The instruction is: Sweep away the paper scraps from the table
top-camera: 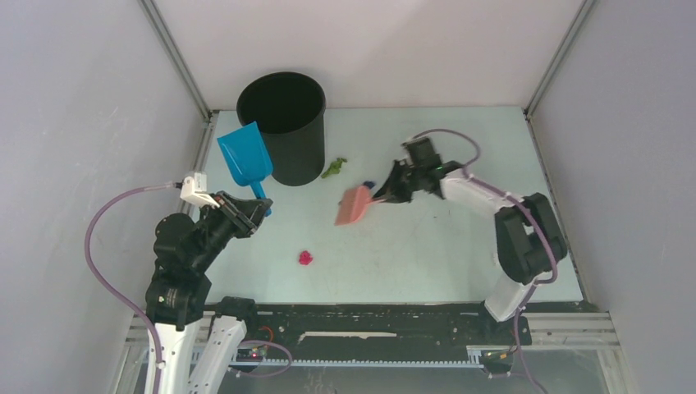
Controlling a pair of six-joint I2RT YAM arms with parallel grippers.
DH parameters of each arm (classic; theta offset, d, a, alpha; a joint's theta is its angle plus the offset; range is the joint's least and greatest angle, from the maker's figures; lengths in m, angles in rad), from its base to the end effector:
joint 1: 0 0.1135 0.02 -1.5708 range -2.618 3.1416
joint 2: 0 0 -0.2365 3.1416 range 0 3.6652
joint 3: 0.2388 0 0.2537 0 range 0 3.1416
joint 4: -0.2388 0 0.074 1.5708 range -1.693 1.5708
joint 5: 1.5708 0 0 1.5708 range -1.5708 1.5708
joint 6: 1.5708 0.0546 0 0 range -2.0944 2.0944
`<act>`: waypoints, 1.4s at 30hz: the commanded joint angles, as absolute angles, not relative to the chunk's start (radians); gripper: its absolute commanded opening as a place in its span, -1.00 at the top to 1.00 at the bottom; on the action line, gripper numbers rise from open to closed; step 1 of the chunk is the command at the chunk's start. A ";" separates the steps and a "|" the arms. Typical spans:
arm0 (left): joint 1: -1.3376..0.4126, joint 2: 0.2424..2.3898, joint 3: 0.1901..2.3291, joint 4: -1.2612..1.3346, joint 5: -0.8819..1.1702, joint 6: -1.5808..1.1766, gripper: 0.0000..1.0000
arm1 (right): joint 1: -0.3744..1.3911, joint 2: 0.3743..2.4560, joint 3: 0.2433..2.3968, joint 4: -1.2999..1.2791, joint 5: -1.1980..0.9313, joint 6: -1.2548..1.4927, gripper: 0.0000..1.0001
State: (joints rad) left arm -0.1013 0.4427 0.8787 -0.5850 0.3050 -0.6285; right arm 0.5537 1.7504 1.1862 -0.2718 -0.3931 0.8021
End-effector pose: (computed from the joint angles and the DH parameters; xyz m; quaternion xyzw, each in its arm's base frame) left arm 0.1268 -0.0294 0.3546 -0.0994 0.7489 -0.3377 0.5614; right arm 0.3174 0.2208 0.1728 0.0438 0.9169 0.3629 0.1601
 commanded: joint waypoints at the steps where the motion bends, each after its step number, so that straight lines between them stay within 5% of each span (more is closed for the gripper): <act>1: -0.096 0.458 0.882 -0.533 0.329 -0.621 1.00 | 0.332 1.654 1.167 -0.504 -0.481 0.567 1.00; 6: -0.098 0.457 0.893 -0.545 0.312 -0.593 1.00 | 0.150 1.559 1.186 -0.641 -0.702 0.365 1.00; 13: -0.097 0.479 0.893 -0.522 0.326 -0.603 1.00 | 0.261 1.437 1.226 -0.639 -0.936 0.218 1.00; 20: -0.098 0.461 0.913 -0.555 0.321 -0.600 1.00 | 0.546 1.518 1.333 -0.617 -0.834 0.148 1.00; 28: -0.098 0.445 0.887 -0.578 0.345 -0.623 1.00 | 0.746 1.887 1.686 -0.752 -0.856 0.126 1.00; 34: -0.097 0.450 0.889 -0.578 0.358 -0.607 1.00 | 0.787 2.029 1.717 -0.769 -0.791 0.173 1.00; 42: -0.097 0.455 0.861 -0.571 0.364 -0.596 1.00 | 0.685 1.940 1.530 -0.697 -0.657 0.224 1.00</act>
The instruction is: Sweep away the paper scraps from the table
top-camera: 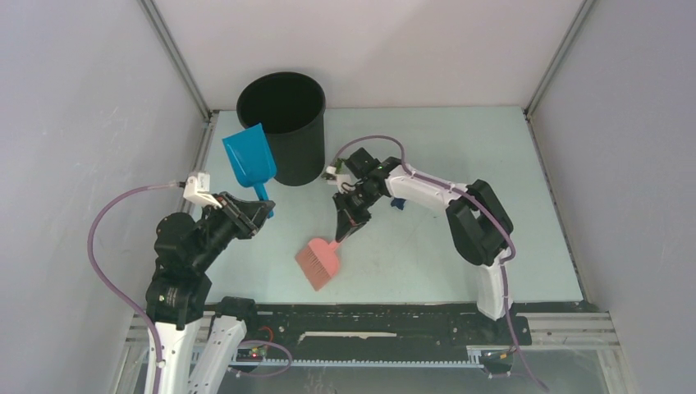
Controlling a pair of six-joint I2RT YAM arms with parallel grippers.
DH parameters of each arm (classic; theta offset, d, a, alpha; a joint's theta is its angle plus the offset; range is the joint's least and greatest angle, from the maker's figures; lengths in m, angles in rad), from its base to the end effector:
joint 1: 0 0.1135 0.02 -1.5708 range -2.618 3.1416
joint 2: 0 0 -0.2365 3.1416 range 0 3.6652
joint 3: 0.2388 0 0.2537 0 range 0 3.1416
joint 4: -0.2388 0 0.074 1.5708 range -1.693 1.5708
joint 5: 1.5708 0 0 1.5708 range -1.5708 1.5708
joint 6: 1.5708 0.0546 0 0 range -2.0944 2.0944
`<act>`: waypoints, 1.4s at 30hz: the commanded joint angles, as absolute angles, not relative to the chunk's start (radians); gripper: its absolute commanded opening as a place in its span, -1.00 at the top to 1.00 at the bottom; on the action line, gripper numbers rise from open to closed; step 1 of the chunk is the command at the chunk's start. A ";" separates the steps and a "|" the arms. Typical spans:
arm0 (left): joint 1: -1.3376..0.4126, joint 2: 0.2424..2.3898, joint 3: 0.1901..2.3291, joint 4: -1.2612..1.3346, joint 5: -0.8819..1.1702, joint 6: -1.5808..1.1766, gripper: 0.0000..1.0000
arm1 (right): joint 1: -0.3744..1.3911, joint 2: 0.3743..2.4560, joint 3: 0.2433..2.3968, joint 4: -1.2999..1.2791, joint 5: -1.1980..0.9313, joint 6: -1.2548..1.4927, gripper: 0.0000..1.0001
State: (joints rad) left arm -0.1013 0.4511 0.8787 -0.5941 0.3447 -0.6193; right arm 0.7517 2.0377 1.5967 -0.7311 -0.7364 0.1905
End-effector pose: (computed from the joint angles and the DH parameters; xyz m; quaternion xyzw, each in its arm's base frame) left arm 0.1277 -0.0315 0.3527 -0.0856 0.7554 -0.3469 0.5493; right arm 0.2814 0.3132 0.1683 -0.3217 0.8590 0.3982 0.0045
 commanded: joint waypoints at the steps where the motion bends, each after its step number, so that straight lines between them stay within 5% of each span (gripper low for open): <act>1: -0.097 0.458 0.856 -0.565 0.366 -0.597 1.00 | 0.666 1.922 1.500 -0.687 -0.641 0.228 1.00; 18: -0.097 0.563 0.882 -0.513 0.399 -0.556 1.00 | 0.116 1.814 1.397 -0.932 -0.766 0.074 1.00; 24: -0.097 0.574 0.893 -0.512 0.391 -0.544 1.00 | 0.107 1.754 1.610 -1.027 -0.954 0.002 1.00; 29: -0.097 0.560 0.879 -0.514 0.395 -0.562 1.00 | 0.132 1.742 1.705 -0.725 -0.934 0.236 1.00; 35: -0.099 0.495 0.840 -0.509 0.410 -0.623 1.00 | 0.191 1.962 1.841 -0.359 -0.939 0.576 1.00; 42: -0.105 0.475 0.881 -0.638 0.374 -0.570 1.00 | 0.275 2.204 2.017 -0.241 -0.905 0.732 1.00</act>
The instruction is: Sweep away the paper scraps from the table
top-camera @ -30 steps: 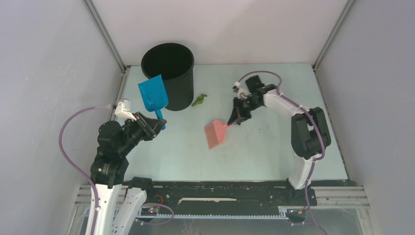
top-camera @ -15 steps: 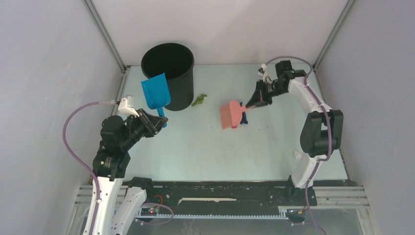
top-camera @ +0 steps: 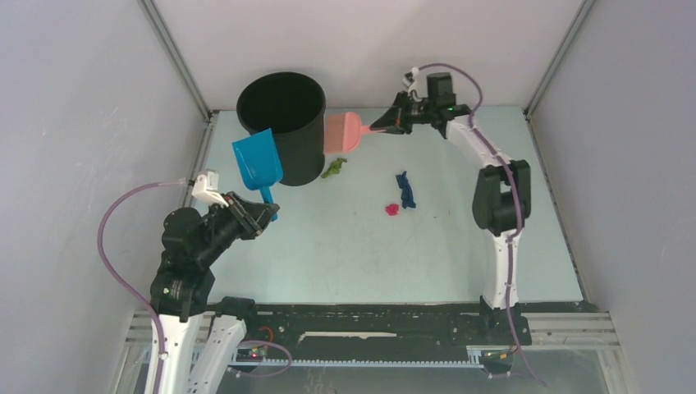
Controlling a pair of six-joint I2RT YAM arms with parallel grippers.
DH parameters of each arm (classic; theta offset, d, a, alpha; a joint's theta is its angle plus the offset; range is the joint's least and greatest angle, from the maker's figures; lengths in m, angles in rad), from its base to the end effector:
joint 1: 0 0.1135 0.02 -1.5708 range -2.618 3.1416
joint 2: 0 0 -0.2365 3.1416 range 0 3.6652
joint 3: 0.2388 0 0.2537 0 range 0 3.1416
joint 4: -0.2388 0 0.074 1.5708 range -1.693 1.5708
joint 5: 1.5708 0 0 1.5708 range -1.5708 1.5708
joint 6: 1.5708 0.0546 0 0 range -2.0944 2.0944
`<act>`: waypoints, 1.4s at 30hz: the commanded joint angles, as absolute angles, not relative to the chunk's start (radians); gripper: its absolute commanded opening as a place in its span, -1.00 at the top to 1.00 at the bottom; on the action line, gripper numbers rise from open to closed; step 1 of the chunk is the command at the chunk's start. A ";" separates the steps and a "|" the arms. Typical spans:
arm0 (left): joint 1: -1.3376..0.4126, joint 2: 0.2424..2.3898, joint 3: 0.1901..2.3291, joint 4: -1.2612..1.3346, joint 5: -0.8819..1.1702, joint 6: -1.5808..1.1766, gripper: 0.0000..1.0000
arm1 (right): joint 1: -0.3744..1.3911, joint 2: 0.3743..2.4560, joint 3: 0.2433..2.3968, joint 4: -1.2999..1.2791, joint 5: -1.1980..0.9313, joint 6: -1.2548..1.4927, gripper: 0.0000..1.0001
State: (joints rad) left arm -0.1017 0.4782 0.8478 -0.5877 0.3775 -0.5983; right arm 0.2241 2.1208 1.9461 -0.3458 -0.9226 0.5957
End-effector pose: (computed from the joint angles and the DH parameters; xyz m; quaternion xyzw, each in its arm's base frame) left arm 0.1372 -0.0342 0.3403 -0.0744 0.7714 -0.3483 0.5274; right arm 0.4677 0.1512 0.2782 -0.0762 0.8027 0.5321 0.2583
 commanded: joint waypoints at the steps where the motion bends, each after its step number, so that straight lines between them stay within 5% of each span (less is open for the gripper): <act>1: -0.105 0.473 0.879 -0.640 0.374 -0.572 1.00 | 0.286 2.215 2.027 -0.256 -0.874 0.715 1.00; 16: -0.106 0.497 0.850 -0.624 0.372 -0.561 1.00 | 0.322 2.251 1.843 -0.387 -0.675 0.700 1.00; 32: -0.132 0.598 0.781 -0.628 0.387 -0.500 1.00 | 0.082 1.726 1.208 -0.619 -0.702 0.352 1.00; 42: -0.471 0.900 0.945 -0.798 0.123 -0.349 1.00 | -0.100 1.528 1.318 -0.847 -0.965 0.118 1.00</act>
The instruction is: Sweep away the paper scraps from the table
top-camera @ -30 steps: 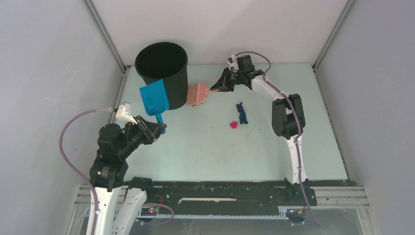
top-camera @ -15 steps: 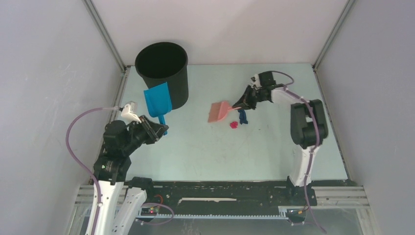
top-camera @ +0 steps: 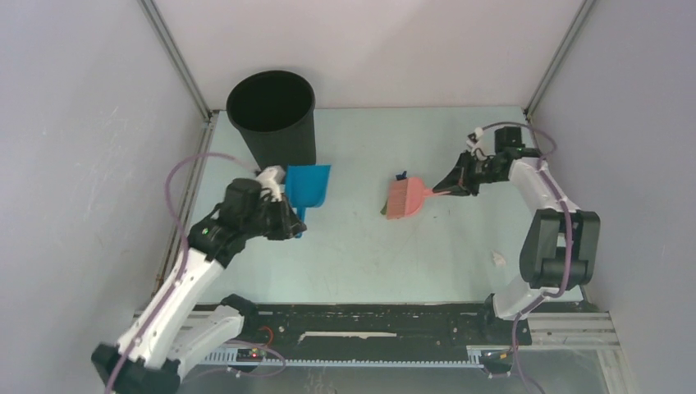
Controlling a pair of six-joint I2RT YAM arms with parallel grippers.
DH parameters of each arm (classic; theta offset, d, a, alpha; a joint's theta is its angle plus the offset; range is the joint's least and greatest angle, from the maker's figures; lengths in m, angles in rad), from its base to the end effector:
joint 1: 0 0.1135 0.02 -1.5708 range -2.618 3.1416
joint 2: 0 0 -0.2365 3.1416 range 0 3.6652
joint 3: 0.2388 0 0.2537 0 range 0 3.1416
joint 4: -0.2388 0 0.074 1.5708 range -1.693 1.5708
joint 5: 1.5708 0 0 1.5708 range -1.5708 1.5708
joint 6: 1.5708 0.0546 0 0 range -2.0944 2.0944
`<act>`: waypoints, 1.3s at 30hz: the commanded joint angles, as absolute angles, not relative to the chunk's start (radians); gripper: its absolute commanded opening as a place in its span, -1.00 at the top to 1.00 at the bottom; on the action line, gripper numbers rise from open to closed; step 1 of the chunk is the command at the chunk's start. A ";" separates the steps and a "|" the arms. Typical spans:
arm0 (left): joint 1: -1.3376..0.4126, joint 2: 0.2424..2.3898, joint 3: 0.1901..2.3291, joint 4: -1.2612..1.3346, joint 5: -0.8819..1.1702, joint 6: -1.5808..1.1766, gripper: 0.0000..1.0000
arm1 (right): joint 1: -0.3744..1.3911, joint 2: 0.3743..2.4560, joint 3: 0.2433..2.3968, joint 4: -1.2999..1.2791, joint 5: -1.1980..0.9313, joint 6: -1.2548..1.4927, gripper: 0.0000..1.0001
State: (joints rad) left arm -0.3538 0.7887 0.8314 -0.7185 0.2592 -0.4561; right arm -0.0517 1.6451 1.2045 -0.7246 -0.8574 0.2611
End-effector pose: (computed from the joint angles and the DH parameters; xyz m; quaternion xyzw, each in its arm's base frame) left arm 0.1790 -0.0810 0.2725 0.0101 0.8957 -0.2761 0.3485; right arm 0.3311 0.0242 0.1977 0.0561 0.8930 0.4241 0.1396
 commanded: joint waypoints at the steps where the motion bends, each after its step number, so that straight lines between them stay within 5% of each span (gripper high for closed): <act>1: -0.503 0.938 0.967 -0.829 0.103 -0.330 1.00 | -0.121 1.517 1.343 -0.866 -0.961 0.104 1.00; 8: -0.674 1.195 1.001 -0.979 0.058 -0.238 0.98 | -0.134 1.533 1.611 -0.969 -0.541 -0.097 1.00; 19: -0.845 1.499 1.187 -1.028 -0.024 -0.179 1.00 | 0.198 1.588 1.761 -0.941 0.167 -0.332 1.00; 28: -0.861 1.675 1.317 -1.023 0.023 -0.154 1.00 | 0.359 1.902 2.044 -1.044 0.304 -0.404 1.00; 39: -0.861 1.794 1.375 -1.027 0.061 -0.101 1.00 | 0.505 2.018 1.983 -1.144 0.194 -0.317 1.00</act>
